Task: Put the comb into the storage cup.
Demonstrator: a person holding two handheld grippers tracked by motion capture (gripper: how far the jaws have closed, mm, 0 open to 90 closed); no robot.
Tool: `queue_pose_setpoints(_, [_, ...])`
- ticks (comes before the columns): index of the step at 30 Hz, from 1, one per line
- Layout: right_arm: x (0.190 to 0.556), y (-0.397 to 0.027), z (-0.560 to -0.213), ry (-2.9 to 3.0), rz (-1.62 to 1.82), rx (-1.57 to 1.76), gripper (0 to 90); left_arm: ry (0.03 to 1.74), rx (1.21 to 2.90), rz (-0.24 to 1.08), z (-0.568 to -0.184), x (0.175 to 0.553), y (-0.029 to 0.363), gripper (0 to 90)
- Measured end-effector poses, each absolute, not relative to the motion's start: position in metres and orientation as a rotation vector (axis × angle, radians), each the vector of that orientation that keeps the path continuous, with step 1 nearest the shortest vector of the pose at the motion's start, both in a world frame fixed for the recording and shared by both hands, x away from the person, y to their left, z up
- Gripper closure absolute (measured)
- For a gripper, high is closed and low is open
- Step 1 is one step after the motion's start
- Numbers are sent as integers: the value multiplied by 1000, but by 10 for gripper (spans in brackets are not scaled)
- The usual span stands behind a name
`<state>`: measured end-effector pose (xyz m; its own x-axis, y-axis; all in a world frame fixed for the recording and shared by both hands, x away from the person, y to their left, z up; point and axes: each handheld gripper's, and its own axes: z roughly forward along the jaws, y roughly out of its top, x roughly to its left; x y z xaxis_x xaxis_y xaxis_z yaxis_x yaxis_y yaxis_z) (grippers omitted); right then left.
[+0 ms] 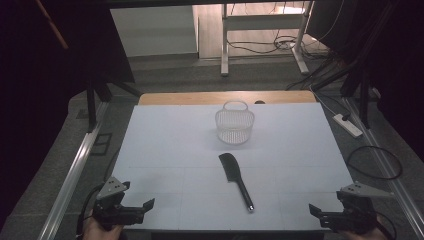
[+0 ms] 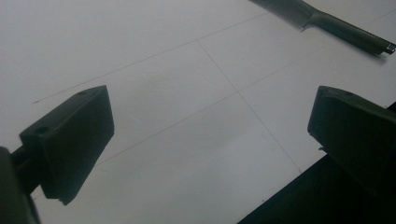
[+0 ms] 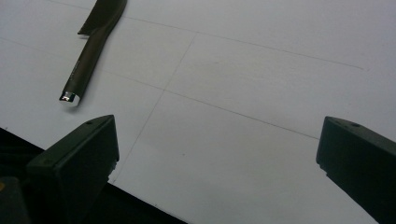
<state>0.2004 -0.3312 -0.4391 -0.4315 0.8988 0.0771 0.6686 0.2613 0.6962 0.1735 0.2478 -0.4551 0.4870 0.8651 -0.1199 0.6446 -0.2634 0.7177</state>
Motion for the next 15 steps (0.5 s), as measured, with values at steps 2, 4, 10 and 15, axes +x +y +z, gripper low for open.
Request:
queue_pose_setpoints(2, [200, -331, -439, 2199, 962, 1435, 0, 1238, 2000, 382, -455, 173, 249, 16])
queue_pose_setpoints(4, [200, -330, -439, 2203, 958, 1428, 0, 1239, 1990, 374, -455, 173, 250, 16])
queue_pose_setpoints(10, [200, -328, -439, 2214, 935, 1419, 0, 1244, 1982, 363, -455, 174, 251, 16])
queue_pose_setpoints(15, [200, -329, -439, 2213, 942, 1418, 0, 1242, 2001, 372, -455, 174, 249, 15])
